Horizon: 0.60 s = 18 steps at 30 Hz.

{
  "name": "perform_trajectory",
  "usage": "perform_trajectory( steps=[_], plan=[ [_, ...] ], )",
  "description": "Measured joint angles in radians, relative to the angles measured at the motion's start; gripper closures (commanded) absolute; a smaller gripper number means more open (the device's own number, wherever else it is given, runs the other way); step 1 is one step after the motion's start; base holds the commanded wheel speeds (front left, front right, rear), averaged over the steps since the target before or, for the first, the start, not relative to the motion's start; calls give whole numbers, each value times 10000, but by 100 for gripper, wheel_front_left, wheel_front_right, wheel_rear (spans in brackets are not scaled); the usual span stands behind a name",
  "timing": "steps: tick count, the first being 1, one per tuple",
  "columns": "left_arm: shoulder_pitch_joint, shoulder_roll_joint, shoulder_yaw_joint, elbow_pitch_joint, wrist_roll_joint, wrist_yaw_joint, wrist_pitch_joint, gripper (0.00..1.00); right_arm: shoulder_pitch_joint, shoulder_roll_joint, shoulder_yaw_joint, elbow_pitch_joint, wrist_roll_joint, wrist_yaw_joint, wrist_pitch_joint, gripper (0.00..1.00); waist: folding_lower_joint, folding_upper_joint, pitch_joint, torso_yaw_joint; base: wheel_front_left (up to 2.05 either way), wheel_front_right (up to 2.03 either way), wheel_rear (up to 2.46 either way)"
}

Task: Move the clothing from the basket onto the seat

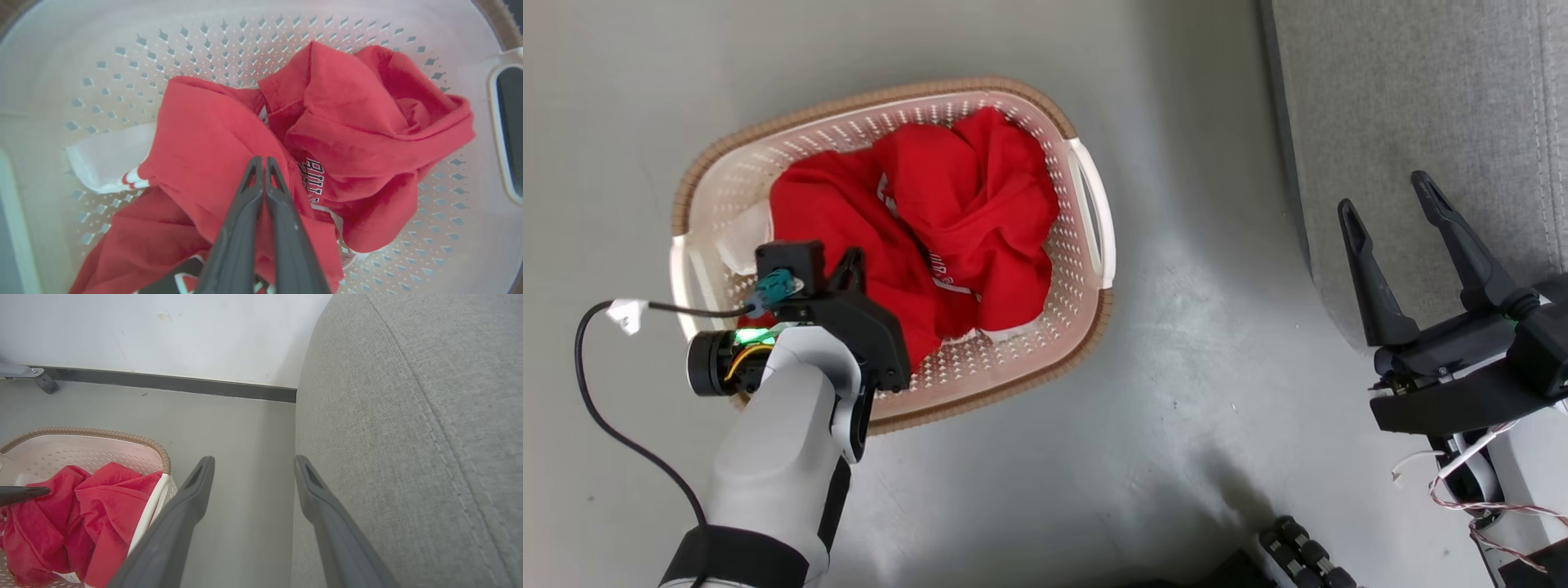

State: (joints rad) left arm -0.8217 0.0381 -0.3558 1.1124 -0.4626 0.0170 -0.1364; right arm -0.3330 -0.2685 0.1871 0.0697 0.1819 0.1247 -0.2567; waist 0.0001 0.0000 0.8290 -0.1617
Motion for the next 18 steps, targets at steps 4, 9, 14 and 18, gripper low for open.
perform_trajectory(
  steps=[4, 9, 14, 18],
  plan=[
    [100, 0, 25, -61, -399, -94, -337, 100, -2, -4, -36, 209, 27, 0, 0, 0, 0, 0, -297, 117, 0, 0, 0],
    [385, -17, 8, -190, -790, -249, -648, 100, -4, -21, -33, 456, 38, 0, 2, 0, -1, 0, -745, 307, 0, 0, 0],
    [756, -23, -35, -343, -1026, -374, -859, 100, 0, -21, -36, 775, 50, 0, 0, 0, -1, 0, -1284, 528, 0, 0, 0],
    [1049, -27, -59, -493, -1129, -537, -957, 100, 41, -21, -33, 1078, 128, 0, 0, 0, -1, 0, -1780, 713, 0, 0, 0]
  ],
)
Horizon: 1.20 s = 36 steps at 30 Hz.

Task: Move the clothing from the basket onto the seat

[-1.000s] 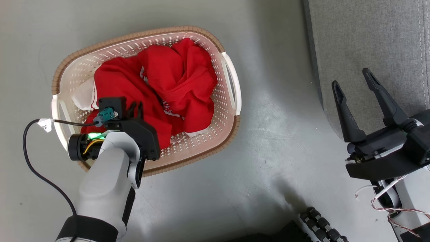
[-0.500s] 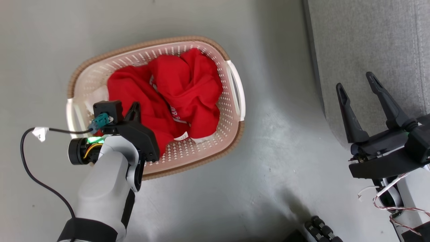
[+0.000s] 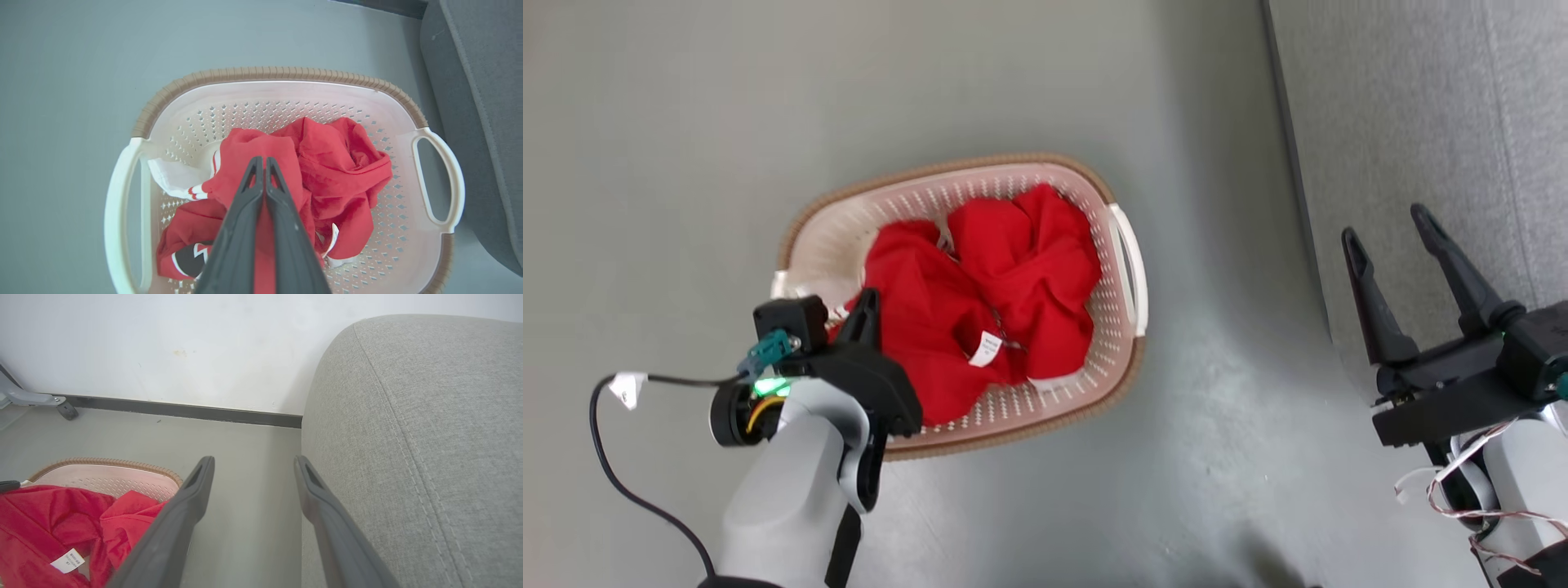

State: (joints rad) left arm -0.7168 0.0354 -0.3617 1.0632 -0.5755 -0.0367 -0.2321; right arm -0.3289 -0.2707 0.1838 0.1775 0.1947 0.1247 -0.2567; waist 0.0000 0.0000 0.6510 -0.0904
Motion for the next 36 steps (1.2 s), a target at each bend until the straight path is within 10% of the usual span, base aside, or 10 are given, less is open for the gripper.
perform_trajectory(
  steps=[36],
  plan=[
    [3300, 174, -33, -3758, 171, -525, -165, 100, 1590, 633, 1969, 1189, 385, 0, 2, 0, -3, -2, -5055, 711, 0, 0, 0]
  ],
)
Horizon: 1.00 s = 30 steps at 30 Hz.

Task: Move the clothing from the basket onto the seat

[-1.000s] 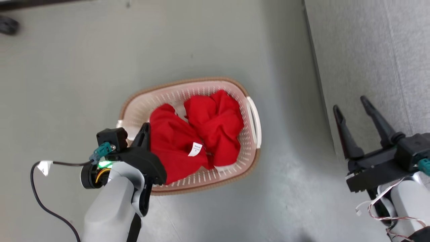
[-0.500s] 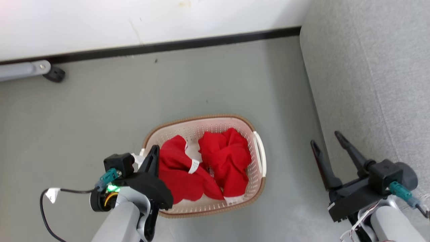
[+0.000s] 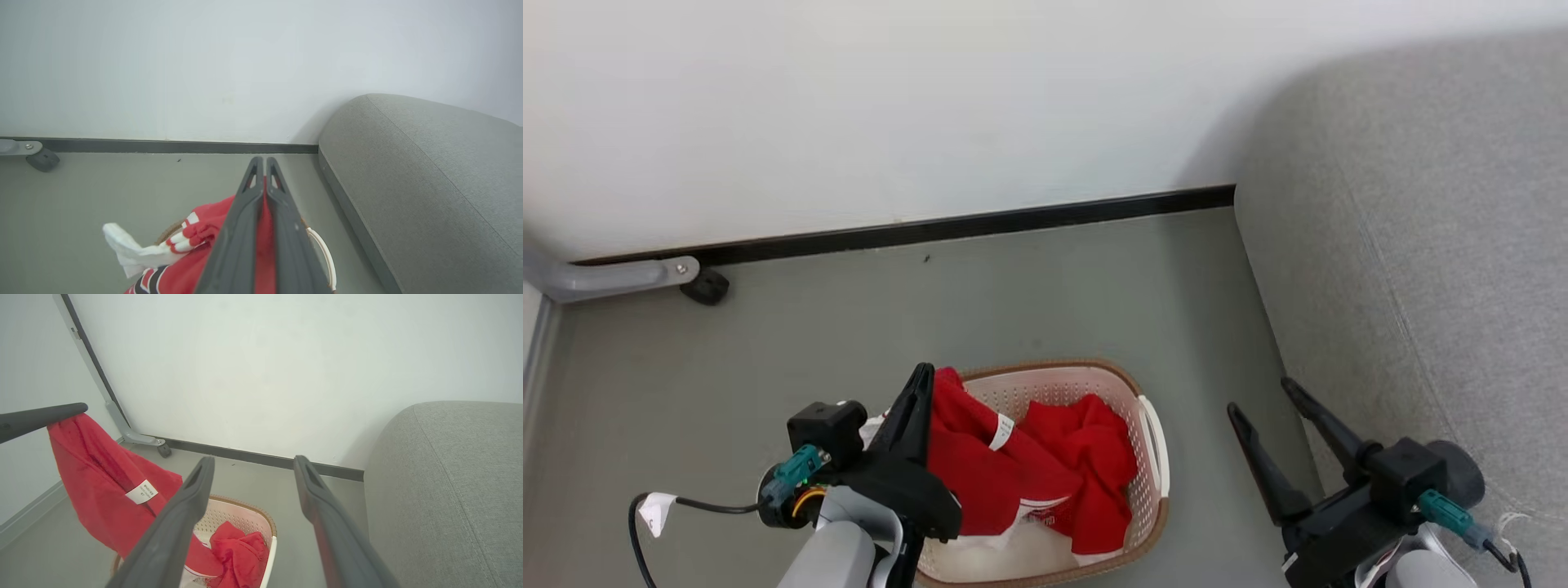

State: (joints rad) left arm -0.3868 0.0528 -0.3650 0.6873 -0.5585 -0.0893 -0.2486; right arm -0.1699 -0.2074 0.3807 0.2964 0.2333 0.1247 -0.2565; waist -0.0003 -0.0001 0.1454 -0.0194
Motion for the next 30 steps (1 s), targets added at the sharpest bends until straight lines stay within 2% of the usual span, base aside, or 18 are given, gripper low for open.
perform_trajectory(
  steps=[17, 24, 30],
  plan=[
    [763, 219, -696, -3227, 616, 4, 8, 100, -263, -17, 1684, -362, 144, 0, 0, 0, 3, 0, -905, 276, 0, 0, 0],
    [1127, 598, -1076, -4863, 757, -6, 497, 100, -728, -259, 2328, -401, 236, 0, 0, 0, 3, 0, -1026, 494, 0, 0, 0],
    [1191, 725, -1304, -5582, 767, -79, 917, 100, -1092, -349, 2830, -437, 414, 0, 0, 0, 3, 2, -1054, 557, 0, 0, 0]
  ],
)
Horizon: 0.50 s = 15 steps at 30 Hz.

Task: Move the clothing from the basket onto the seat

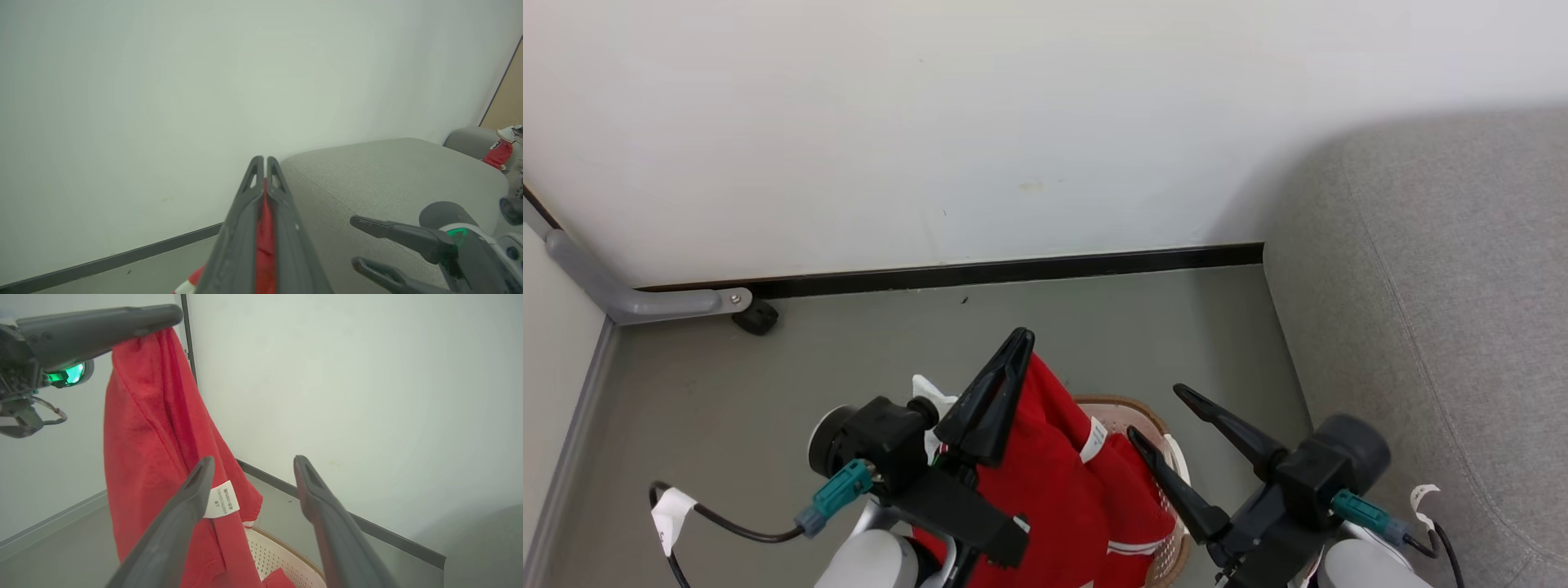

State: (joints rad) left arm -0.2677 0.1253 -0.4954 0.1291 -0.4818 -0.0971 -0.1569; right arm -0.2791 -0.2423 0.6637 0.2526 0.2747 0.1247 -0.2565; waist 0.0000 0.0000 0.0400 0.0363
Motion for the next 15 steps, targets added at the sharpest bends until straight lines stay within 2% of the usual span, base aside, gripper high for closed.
perform_trajectory(
  steps=[15],
  plan=[
    [-8, 19, -403, -1557, -190, -15, 1172, 100, -433, -518, 1394, -4, 961, 0, 0, 0, 0, 0, -269, 437, 0, 0, 0]
  ],
)
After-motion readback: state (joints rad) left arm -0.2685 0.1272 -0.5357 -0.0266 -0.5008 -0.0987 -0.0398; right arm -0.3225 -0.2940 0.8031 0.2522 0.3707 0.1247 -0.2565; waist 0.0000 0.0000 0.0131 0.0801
